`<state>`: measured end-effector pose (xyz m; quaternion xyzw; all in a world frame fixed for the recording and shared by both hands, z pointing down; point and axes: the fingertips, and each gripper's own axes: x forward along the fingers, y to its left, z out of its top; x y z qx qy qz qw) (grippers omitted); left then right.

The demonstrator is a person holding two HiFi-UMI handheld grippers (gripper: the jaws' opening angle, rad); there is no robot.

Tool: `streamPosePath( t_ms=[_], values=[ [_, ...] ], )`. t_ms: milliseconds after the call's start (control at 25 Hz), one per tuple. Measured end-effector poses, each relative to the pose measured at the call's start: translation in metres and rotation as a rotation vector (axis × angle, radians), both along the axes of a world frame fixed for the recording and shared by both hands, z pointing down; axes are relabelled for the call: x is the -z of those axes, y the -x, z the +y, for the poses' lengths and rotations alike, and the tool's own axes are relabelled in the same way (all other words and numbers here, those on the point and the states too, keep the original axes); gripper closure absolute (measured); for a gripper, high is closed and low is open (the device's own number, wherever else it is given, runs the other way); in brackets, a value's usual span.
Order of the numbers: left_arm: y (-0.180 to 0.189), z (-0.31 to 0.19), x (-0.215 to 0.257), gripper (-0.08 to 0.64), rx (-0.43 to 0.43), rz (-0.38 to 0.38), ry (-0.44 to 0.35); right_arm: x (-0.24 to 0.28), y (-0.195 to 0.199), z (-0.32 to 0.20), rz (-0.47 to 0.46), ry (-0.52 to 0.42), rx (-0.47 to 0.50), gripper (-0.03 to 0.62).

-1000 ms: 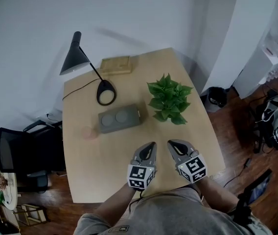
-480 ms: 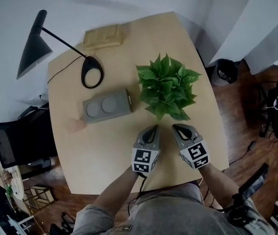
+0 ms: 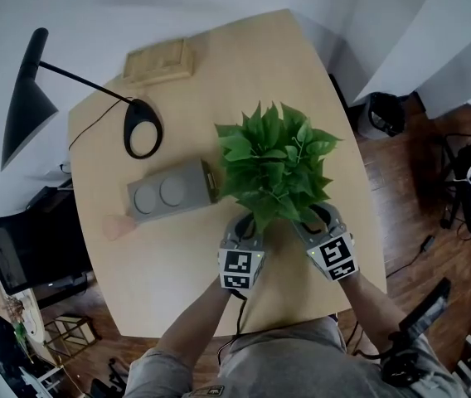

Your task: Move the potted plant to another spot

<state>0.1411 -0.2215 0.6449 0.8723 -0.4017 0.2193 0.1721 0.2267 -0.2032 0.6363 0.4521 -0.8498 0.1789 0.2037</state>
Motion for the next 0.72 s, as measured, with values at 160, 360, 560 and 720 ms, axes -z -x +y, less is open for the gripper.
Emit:
streamPosePath(
  t_ms=[160, 360, 560, 720],
  values=[
    [0.003, -0.017, -0.002, 0.56, 0.027, -0.006, -0.011, -0.002, -0.005, -0.018, 0.046, -0.031, 0.052, 0.292],
    [0.005, -0.034, -0.002, 0.56, 0.042, -0.038, -0.052, -0.002, 0.0, -0.041, 0.102, -0.096, 0.137, 0.152],
    [0.009, -0.038, 0.002, 0.56, 0.045, -0.05, -0.086, 0.002, 0.012, -0.052, 0.091, -0.146, 0.218, 0.124],
    [0.007, -0.045, 0.008, 0.56, 0.014, -0.03, -0.112, -0.002, 0.017, -0.06, 0.083, -0.144, 0.242, 0.12]
  ],
)
